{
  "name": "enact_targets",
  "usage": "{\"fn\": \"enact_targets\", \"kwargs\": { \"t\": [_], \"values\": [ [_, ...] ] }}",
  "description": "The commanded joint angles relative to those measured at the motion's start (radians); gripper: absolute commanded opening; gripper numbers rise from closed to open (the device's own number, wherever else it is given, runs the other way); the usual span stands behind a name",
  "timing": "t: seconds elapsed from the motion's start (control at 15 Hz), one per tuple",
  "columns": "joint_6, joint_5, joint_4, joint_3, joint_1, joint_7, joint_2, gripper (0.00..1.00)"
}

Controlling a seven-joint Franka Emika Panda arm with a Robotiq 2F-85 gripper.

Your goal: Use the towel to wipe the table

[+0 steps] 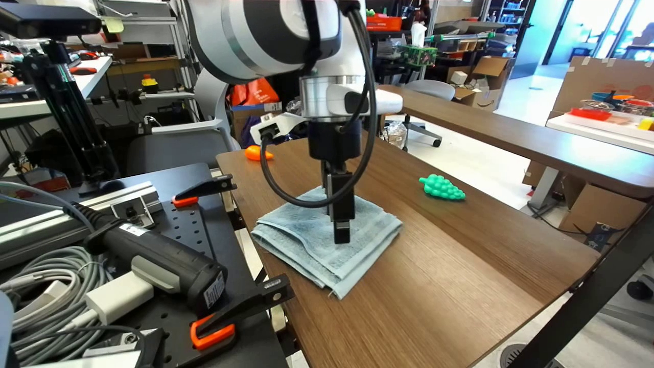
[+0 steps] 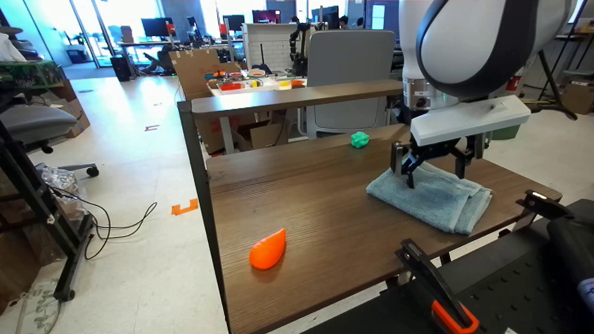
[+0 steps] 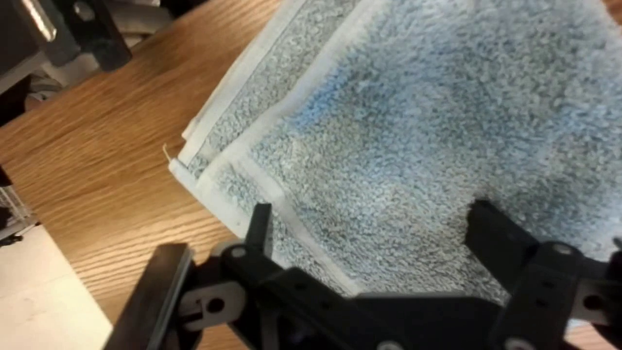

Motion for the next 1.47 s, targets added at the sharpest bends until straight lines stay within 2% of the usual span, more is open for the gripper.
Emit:
{"fn": "enact_targets", "kwargs": {
  "t": [0.0,0.07,0.13,0.47,0.67,0.8,0.87,1.13,1.2,1.4],
  "values": [
    [0.001,-0.095,0.088,-0.109,0.066,0.165,0.09,1.0],
    [-0.007,-0.095,0.094,-0.103,0.056,0.176,0.092,1.0],
    [-0.005,-0.079,0.061,-0.062,0.015,0.124,0.049,1.0],
    [-0.004,-0.086,0.084,-0.074,0.022,0.156,0.074,1.0],
    [0.043,0.058,0.093,0.057,-0.089,0.13,0.084,1.0],
    [0.053,0.172,0.14,0.156,-0.175,0.1,0.137,1.0],
    [0.069,0.209,0.168,0.176,-0.192,0.103,0.174,1.0],
    [0.139,0.215,0.251,0.108,-0.157,0.154,0.297,1.0],
    [0.074,0.21,0.174,0.119,-0.154,0.117,0.164,1.0],
    [0.084,0.211,0.202,0.107,-0.153,0.123,0.183,1.0]
  ]
}}
